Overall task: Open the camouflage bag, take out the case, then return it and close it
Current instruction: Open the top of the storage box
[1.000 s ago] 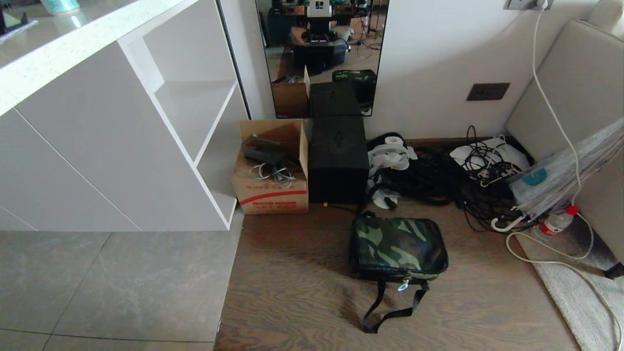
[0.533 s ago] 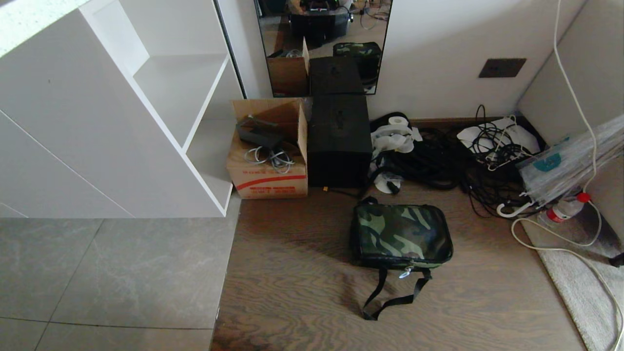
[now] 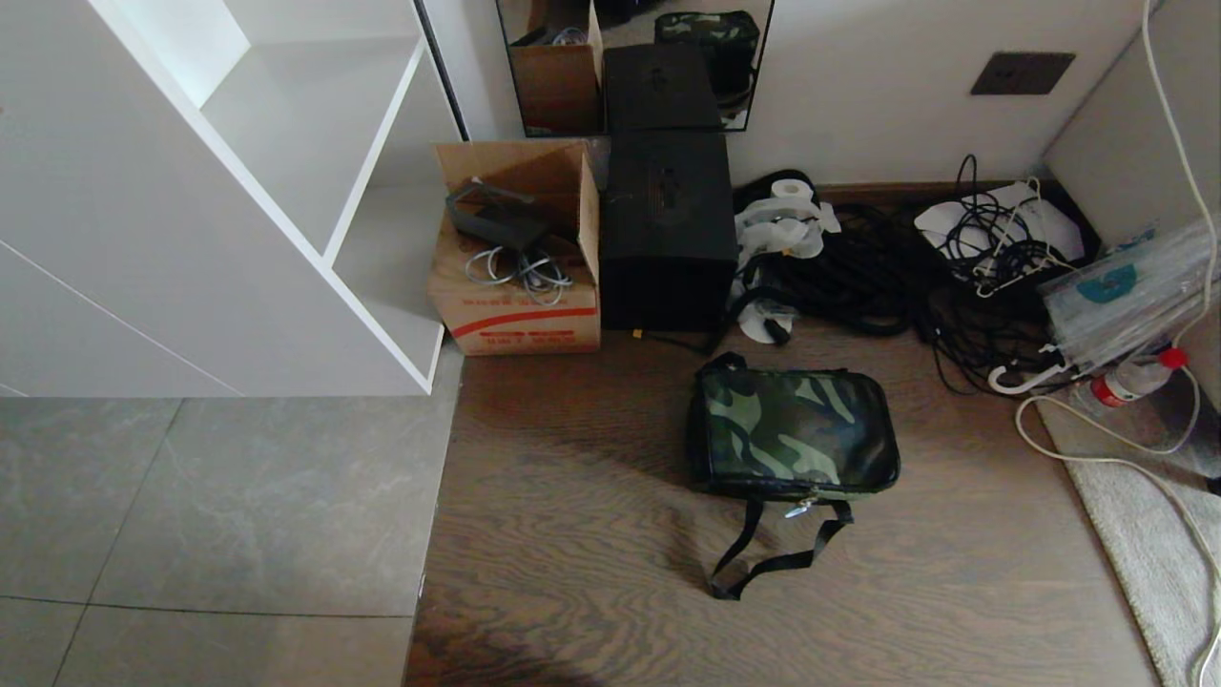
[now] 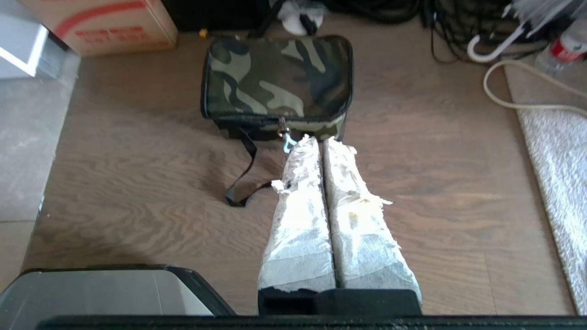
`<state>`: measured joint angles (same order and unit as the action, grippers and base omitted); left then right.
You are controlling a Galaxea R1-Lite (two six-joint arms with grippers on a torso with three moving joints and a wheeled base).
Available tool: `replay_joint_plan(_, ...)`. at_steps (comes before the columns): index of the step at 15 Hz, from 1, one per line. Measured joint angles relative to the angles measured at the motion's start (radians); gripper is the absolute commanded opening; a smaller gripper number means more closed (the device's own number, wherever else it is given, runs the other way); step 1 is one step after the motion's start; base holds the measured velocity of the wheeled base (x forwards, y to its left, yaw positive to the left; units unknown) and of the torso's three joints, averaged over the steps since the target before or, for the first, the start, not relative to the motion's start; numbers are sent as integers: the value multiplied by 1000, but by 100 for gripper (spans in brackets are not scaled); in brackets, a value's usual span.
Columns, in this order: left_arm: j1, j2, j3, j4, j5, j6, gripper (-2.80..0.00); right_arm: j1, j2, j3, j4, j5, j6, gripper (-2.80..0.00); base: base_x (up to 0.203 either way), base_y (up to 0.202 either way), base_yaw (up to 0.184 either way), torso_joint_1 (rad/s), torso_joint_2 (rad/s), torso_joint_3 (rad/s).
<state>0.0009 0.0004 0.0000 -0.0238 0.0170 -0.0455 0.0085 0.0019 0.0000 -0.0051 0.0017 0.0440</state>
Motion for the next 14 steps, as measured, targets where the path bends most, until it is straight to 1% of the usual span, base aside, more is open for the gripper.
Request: replay_joint_plan(14,0,0,0,0,1,0,-280,0,0,0,0,0,0,-280,0,0,0,1,2,-198)
